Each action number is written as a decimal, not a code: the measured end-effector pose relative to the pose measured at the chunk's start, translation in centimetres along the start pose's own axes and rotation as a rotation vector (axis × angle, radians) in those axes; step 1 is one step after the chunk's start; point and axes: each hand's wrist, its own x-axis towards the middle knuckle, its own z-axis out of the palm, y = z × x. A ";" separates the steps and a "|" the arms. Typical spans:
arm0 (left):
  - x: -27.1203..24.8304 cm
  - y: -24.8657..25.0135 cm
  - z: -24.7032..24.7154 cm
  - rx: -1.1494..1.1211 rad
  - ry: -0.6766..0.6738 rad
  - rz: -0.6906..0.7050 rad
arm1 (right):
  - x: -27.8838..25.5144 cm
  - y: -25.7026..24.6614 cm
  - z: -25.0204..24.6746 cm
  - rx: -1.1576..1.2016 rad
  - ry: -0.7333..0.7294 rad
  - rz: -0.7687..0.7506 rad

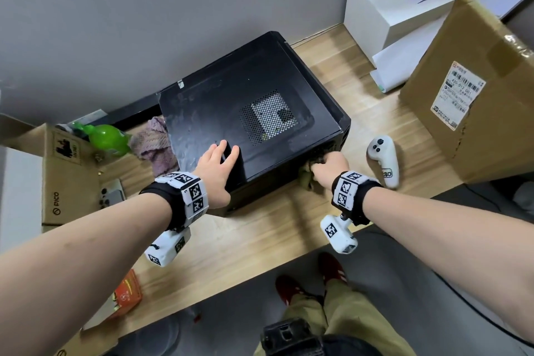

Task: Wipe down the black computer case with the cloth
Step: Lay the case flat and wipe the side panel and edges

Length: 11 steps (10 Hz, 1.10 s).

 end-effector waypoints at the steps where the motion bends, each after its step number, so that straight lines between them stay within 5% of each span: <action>1: 0.0 -0.1 0.2 -0.010 0.005 0.009 | -0.8 -0.5 -0.2 0.037 -0.021 -0.131; 2: 0.0 -0.4 0.2 -0.019 0.014 0.022 | -0.4 -0.6 0.4 0.099 -0.032 -0.131; 4: -0.2 -3.0 0.4 -0.105 0.013 0.125 | 3.5 2.7 2.3 0.173 -0.025 0.130; 5: -0.8 -5.8 1.3 -0.153 0.152 0.069 | 3.0 2.5 3.1 0.202 -0.066 0.171; 6: -2.5 -7.7 3.5 -0.125 0.250 -0.012 | 1.4 1.4 4.0 0.215 -0.243 0.234; 9: -2.9 -8.5 3.8 -0.104 0.147 0.020 | -3.5 0.1 17.4 0.242 -0.691 0.243; 11: -3.1 -8.7 3.5 -0.125 0.128 0.043 | -6.7 -2.1 18.6 0.835 -0.637 0.576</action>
